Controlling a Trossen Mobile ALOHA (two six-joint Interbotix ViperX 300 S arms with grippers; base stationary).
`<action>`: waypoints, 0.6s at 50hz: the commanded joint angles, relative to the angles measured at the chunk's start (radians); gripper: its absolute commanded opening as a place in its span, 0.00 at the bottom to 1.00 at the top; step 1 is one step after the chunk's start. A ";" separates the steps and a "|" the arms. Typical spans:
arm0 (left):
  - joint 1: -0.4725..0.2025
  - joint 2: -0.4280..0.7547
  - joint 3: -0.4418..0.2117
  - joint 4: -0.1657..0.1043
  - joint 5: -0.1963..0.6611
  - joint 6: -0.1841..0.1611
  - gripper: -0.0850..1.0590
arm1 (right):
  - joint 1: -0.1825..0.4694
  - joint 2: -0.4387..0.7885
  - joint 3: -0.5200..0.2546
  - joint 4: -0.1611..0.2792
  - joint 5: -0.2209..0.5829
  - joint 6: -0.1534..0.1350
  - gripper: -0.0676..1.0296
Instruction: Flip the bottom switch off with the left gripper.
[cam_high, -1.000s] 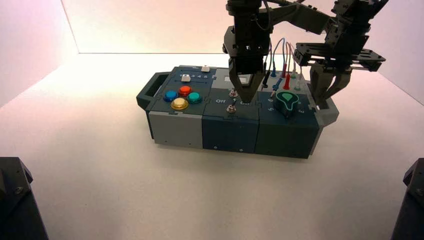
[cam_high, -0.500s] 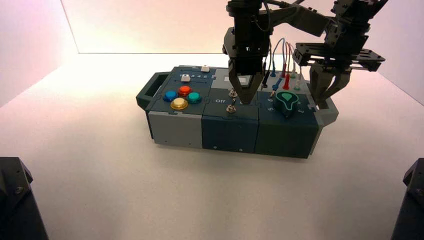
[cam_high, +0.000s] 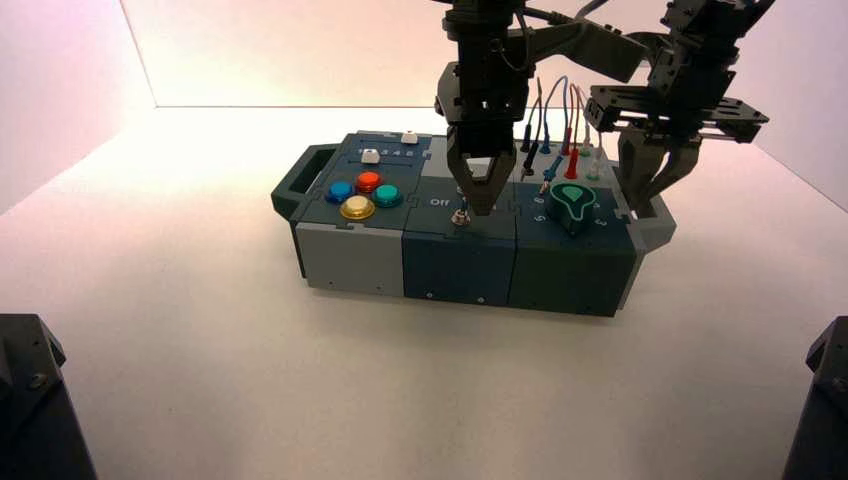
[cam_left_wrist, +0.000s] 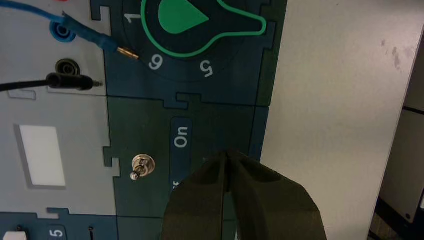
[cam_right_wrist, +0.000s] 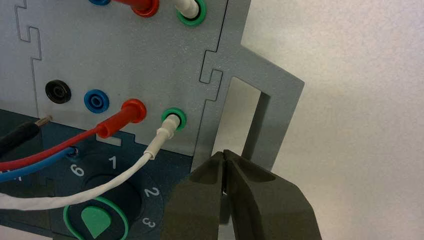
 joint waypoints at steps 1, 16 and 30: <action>0.035 -0.037 0.011 0.015 0.029 0.005 0.05 | 0.008 0.121 0.009 -0.009 -0.051 -0.018 0.04; 0.097 -0.089 0.035 0.021 0.040 -0.002 0.05 | 0.008 0.123 0.006 -0.009 -0.054 -0.018 0.04; 0.097 -0.183 0.034 0.015 0.112 -0.020 0.05 | 0.009 0.117 0.012 -0.009 -0.049 -0.018 0.04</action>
